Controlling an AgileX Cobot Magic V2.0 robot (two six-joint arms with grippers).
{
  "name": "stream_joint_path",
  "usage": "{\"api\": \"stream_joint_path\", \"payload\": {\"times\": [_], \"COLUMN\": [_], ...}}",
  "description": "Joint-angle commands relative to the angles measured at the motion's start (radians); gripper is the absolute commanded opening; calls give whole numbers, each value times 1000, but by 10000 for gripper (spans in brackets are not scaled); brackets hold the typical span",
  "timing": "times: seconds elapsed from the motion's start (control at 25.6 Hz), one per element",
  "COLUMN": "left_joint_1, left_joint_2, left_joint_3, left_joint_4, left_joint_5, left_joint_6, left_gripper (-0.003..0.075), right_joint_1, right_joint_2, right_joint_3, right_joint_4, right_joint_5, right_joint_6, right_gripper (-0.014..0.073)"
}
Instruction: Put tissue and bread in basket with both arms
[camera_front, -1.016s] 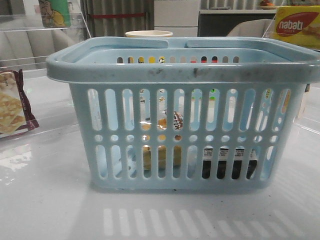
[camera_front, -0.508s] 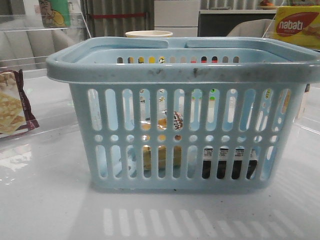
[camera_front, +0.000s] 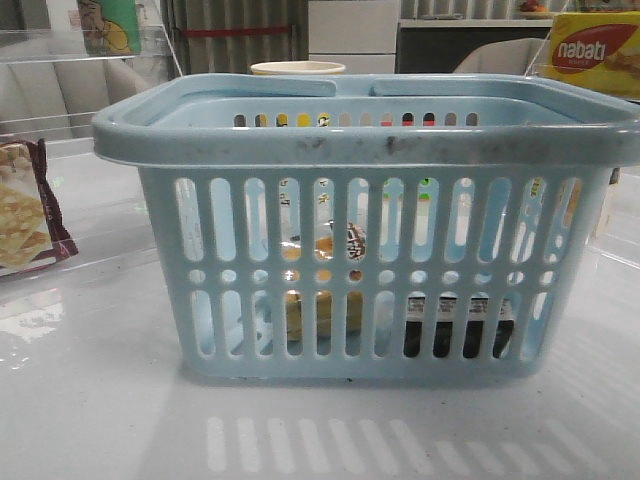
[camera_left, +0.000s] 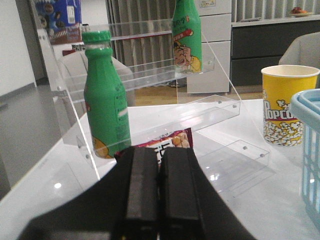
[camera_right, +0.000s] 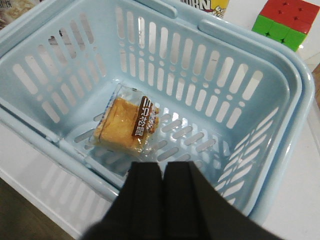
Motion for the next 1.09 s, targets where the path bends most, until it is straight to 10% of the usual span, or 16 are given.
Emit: {"api": "stream_joint_path", "payload": {"times": [0.0,1.05], "left_joint_1": [4,-14], "left_joint_2": [-19,-66], "left_joint_3": [41,152], "left_joint_4": [-75,-194], "left_joint_5": [-124,-168], "left_joint_6": [-11,190], "left_gripper": [98,98], "right_joint_1": [-1,-1], "right_joint_2": [-9,-9], "right_joint_3": [-29,-29], "right_joint_4": [-10,-10], "right_joint_5": [-69,-67], "right_joint_6": [-4,-4], "right_gripper": [55,55]}}
